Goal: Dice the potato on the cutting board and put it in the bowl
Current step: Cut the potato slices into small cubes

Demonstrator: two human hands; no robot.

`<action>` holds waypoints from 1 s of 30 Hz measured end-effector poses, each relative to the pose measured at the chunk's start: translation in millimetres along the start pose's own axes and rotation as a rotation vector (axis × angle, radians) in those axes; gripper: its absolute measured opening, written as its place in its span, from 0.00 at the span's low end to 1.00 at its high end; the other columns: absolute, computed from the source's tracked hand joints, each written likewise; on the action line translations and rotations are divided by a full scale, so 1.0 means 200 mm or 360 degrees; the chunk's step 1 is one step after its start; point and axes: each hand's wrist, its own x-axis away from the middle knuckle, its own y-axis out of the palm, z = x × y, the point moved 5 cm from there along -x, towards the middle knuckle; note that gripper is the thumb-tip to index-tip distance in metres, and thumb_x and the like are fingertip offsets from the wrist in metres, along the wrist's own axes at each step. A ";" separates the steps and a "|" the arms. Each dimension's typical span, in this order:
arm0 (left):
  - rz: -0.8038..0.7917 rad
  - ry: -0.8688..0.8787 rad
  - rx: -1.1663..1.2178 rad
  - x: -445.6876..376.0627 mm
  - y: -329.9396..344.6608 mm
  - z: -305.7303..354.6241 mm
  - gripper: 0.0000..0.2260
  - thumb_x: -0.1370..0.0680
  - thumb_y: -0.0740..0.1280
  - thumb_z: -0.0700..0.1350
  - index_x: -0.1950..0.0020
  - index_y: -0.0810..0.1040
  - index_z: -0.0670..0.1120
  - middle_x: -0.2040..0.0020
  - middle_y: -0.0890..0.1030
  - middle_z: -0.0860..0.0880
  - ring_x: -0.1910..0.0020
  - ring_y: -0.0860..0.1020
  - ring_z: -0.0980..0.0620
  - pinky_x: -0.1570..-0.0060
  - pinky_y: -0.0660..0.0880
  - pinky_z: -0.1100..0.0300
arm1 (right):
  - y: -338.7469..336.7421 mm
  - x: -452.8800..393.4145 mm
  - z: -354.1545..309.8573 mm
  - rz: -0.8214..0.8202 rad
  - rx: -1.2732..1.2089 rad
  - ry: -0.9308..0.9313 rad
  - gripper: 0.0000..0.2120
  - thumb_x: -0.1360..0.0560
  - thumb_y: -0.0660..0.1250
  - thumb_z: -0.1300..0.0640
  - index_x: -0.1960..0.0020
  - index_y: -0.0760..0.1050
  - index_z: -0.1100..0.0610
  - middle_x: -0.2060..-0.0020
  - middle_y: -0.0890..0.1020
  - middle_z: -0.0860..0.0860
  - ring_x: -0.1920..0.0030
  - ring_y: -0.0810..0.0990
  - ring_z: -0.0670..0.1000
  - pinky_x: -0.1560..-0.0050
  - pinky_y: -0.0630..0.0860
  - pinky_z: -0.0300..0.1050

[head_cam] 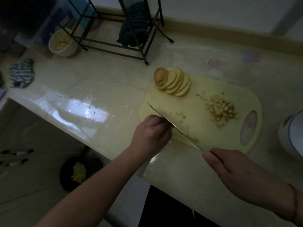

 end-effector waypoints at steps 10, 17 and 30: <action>-0.0034 0.0038 0.0024 0.00 0.00 -0.03 0.02 0.25 0.73 0.37 0.55 0.85 0.38 0.60 0.81 0.43 0.61 0.79 0.43 0.62 0.76 0.52 | -0.04 -0.10 -0.04 -0.0004 -0.0097 0.0063 0.31 0.25 0.46 0.31 0.68 0.69 0.55 0.72 0.77 0.52 0.69 0.75 0.48 0.64 0.69 0.43; 0.0001 -0.0012 0.0074 0.02 0.00 -0.04 0.03 0.24 0.73 0.38 0.55 0.85 0.38 0.59 0.82 0.44 0.60 0.80 0.44 0.61 0.77 0.52 | -0.06 -0.07 -0.04 0.0010 -0.0120 0.0102 0.30 0.26 0.48 0.33 0.68 0.68 0.58 0.71 0.76 0.56 0.73 0.72 0.49 0.66 0.69 0.46; 0.0024 -0.0023 0.0043 0.03 -0.02 -0.04 0.04 0.26 0.75 0.37 0.61 0.83 0.39 0.61 0.81 0.44 0.62 0.79 0.43 0.63 0.76 0.53 | 0.01 -0.03 -0.09 0.0047 -0.0084 -0.0022 0.31 0.29 0.45 0.29 0.69 0.67 0.55 0.71 0.77 0.52 0.70 0.74 0.49 0.65 0.69 0.45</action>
